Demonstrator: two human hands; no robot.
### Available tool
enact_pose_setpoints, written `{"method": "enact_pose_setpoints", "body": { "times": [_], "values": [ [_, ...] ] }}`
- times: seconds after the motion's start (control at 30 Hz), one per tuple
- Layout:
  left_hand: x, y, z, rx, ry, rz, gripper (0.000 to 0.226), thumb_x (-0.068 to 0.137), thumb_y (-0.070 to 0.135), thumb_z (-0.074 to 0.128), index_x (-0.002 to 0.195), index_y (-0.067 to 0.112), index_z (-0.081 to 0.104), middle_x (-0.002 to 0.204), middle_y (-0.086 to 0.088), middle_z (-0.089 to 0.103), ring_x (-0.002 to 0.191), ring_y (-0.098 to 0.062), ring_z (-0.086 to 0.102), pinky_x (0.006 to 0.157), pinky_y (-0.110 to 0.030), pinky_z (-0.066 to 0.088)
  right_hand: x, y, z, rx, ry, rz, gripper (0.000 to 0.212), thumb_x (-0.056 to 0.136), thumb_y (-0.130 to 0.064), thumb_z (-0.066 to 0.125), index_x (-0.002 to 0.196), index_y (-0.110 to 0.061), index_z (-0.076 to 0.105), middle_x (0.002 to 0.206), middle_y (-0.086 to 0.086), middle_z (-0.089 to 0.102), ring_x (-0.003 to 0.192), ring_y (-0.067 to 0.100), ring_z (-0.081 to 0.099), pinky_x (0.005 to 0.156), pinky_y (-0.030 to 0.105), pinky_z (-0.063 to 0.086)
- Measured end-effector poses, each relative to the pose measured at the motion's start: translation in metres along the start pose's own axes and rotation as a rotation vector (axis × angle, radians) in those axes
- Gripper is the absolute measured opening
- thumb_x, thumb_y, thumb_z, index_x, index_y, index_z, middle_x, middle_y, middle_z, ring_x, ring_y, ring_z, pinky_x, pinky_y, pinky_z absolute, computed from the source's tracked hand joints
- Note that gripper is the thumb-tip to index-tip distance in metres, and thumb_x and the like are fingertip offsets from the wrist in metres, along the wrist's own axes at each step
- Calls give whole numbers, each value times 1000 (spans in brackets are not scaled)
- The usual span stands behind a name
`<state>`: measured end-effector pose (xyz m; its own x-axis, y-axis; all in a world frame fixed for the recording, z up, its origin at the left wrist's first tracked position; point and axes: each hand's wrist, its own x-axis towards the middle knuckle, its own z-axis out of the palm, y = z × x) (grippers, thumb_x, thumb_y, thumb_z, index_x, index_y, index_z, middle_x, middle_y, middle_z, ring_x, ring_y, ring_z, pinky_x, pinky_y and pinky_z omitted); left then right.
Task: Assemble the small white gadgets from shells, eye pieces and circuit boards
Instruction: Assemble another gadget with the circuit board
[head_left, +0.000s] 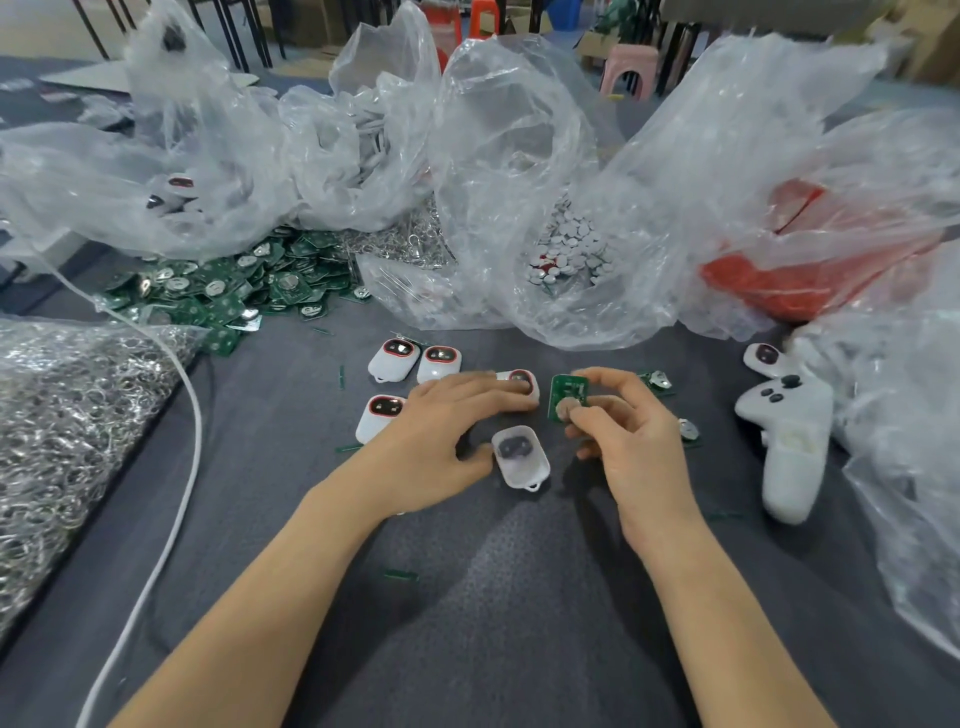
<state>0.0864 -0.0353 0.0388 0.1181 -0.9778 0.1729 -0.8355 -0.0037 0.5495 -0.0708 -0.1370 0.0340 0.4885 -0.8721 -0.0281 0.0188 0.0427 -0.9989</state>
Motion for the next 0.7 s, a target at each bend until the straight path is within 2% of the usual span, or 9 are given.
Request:
{"method": "enact_pose_setpoints", "body": {
  "times": [0.07,0.13,0.2,0.3,0.4,0.53,0.6,0.7],
  "values": [
    [-2,4,0,81,131,-10,29,82,32,62,109,20,64,109,11,59,110,-14,50,104,-43,33,-1,-1,-1,-21,-30,-4,34,83,0,63,97,-30,70,73,-2,65,63,6,58,55,15,45],
    [-3,9,2,186,160,-80,39,80,60,51,92,23,56,88,14,51,94,-13,44,106,-41,28,-1,-1,-1,-7,-35,6,31,83,0,64,97,-27,71,73,-3,67,62,5,58,54,15,45],
    [-2,12,8,296,69,-143,50,72,74,42,88,27,47,82,15,48,93,-12,42,111,-43,20,-1,-2,-1,23,-13,28,22,84,-2,65,95,-21,69,72,-1,70,61,6,58,53,15,45],
    [-1,16,16,358,7,-153,54,67,77,50,87,29,39,83,16,47,100,-11,42,115,-46,11,0,-2,-2,43,32,52,11,86,-7,65,89,-17,68,72,-2,72,59,6,61,50,15,45],
    [-1,16,18,305,25,-109,52,66,74,56,87,30,39,86,16,48,106,-9,43,117,-45,3,1,0,-5,-12,57,53,11,87,-8,65,81,-18,68,71,-3,71,61,6,62,48,16,44],
    [-2,12,18,145,-8,-54,55,66,67,66,104,31,47,105,21,49,124,-1,31,119,-47,0,3,0,-8,-55,67,50,10,85,-6,68,79,-14,69,69,-1,71,61,9,62,49,17,46],
    [-2,12,18,130,-7,-61,62,64,67,67,110,31,47,108,21,47,125,-1,30,119,-47,0,3,-2,-11,-36,55,44,10,83,-2,69,79,-11,69,71,3,72,63,12,65,53,18,50],
    [-2,11,20,189,40,-72,64,62,72,61,109,29,50,102,21,43,118,-7,37,118,-45,2,1,-5,-15,-4,9,48,14,80,5,69,84,-9,70,76,11,71,66,19,70,58,23,55]
  ]
}}
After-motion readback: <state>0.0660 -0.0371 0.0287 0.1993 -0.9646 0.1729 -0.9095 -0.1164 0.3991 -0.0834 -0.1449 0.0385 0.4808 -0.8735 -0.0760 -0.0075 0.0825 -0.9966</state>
